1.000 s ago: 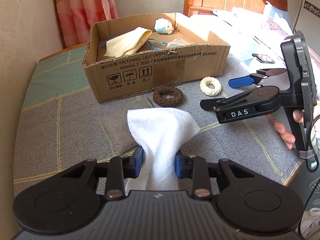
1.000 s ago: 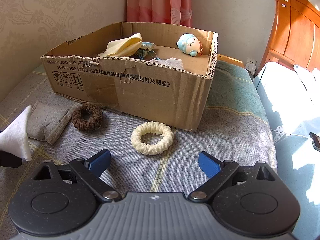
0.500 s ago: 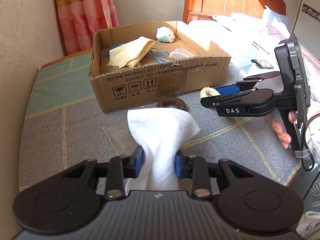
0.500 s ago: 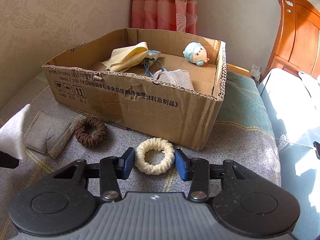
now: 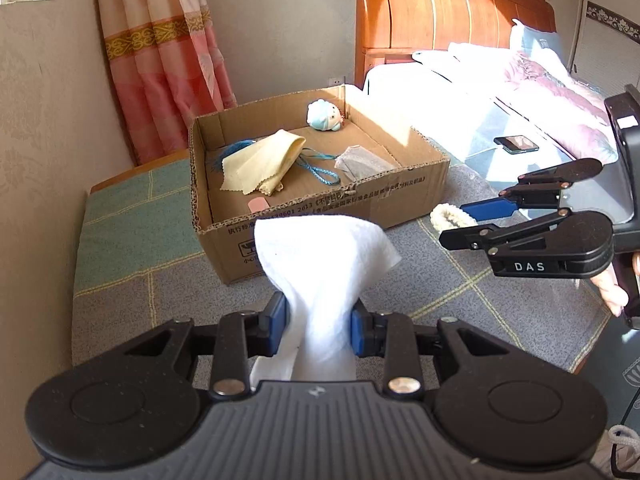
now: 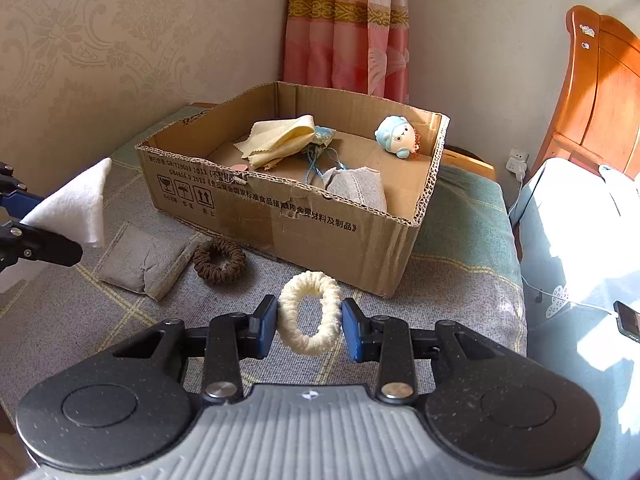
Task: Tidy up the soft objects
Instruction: 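Drop white cloth into box with left tool while right tool drops rope ring in box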
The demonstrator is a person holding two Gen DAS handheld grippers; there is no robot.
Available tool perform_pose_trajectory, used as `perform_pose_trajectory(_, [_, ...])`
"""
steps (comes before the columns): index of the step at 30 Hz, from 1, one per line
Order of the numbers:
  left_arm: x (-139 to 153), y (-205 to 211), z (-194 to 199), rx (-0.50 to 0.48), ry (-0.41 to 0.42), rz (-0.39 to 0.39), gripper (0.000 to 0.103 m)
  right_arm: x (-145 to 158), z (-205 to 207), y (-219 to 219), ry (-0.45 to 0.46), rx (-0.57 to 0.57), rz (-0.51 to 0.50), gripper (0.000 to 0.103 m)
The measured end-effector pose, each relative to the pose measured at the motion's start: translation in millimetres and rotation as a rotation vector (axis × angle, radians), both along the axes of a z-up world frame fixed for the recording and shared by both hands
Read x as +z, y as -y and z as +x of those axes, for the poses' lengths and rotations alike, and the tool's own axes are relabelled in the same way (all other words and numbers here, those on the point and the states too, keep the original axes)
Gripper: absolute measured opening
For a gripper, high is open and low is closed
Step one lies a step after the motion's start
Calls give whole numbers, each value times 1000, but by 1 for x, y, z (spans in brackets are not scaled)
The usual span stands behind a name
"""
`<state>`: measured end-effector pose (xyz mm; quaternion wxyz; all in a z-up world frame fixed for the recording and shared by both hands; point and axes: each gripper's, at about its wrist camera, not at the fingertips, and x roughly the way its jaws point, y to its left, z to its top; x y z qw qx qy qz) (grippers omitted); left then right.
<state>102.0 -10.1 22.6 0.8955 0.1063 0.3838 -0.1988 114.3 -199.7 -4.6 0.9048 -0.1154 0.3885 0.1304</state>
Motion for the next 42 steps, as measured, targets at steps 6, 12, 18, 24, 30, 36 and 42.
perform_pose_trajectory(6, [22,6,41,17,49,15,30,35,-13,-7,64,58,10,39])
perform_pose_trajectory(12, [33,17,101,69,46,-1,31,56,-12,-14,115,81,5,39])
perform_pose_trajectory(18, [22,27,126,114,55,-93,99,61,-4,-13,126,72,-3,39])
perform_pose_trajectory(24, [18,17,110,162,78,-120,99,61,8,-11,120,49,-1,39])
perform_pose_trajectory(30, [22,-4,78,203,117,-114,101,65,18,-12,127,32,10,39])
perform_pose_trajectory(36, [3,-19,44,245,109,-28,101,67,42,-13,104,-14,15,40])
perform_pose_trajectory(42, [-8,-35,28,274,119,-10,101,69,84,-24,95,-56,-41,40])
